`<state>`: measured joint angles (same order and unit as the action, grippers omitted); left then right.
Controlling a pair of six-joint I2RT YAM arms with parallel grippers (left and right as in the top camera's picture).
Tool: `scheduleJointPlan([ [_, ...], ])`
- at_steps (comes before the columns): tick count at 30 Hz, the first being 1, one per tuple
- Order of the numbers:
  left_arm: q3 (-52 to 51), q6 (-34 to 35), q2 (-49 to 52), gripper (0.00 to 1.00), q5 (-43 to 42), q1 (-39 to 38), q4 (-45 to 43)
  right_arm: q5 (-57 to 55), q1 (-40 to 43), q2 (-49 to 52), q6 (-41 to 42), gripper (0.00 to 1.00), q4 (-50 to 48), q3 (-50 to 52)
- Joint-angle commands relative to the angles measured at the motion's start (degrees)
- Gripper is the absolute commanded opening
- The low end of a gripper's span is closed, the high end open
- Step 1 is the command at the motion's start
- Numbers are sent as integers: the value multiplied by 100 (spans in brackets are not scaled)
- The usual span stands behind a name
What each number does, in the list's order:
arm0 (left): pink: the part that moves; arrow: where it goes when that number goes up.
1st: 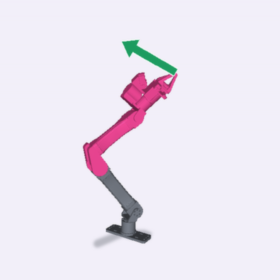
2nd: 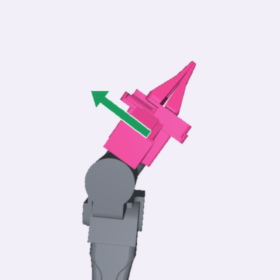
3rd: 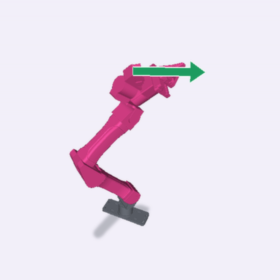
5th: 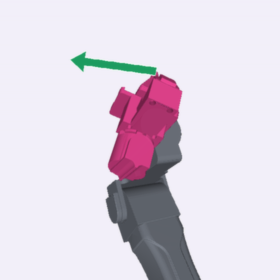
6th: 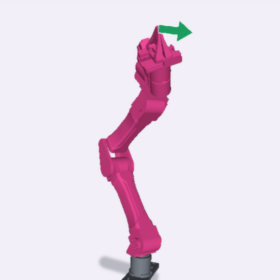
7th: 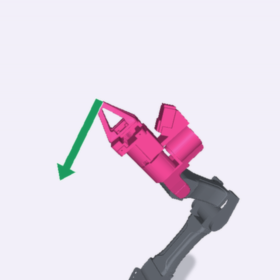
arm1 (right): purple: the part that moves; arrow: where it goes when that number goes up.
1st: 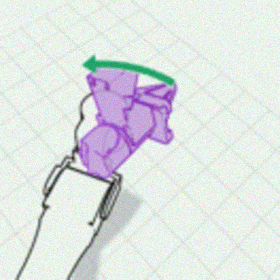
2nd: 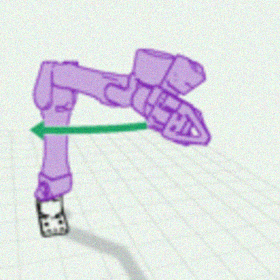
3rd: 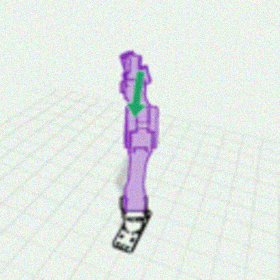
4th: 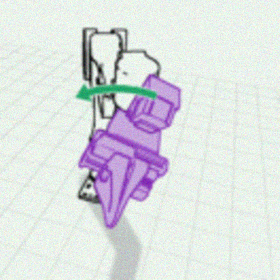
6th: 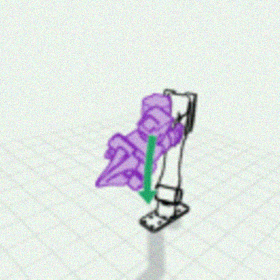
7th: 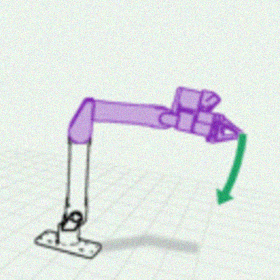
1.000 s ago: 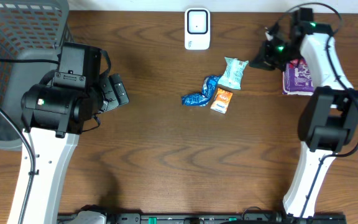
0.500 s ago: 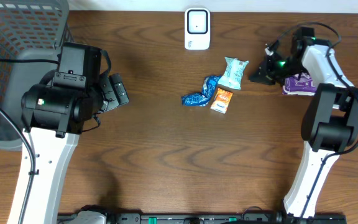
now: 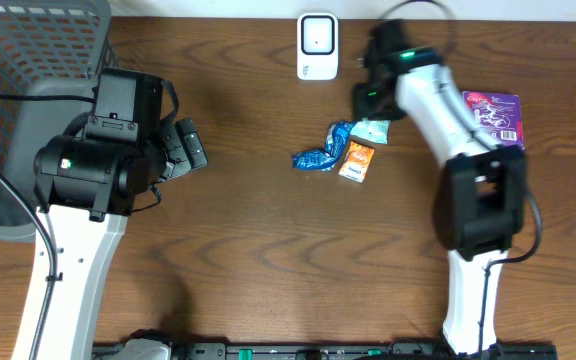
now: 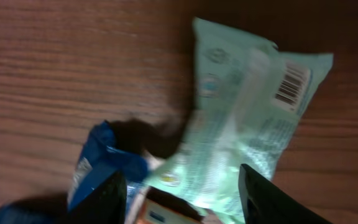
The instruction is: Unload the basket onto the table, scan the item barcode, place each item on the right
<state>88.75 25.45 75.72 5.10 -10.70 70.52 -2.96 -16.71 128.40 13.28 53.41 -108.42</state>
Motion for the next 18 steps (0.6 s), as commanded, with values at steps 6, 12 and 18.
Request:
scheduleJointPlan([
  [6, 35, -35, -46, 98, 96, 17, 17, -2590, -680, -68, 671, 56, -254, -46],
  [12, 35, -35, -46, 98, 96, 17, 17, -2588, -640, 190, 966, 53, -262, 20],
  [18, 35, -35, -46, 98, 96, 17, 17, -2581, -461, 466, 1060, 49, -138, 22],
])
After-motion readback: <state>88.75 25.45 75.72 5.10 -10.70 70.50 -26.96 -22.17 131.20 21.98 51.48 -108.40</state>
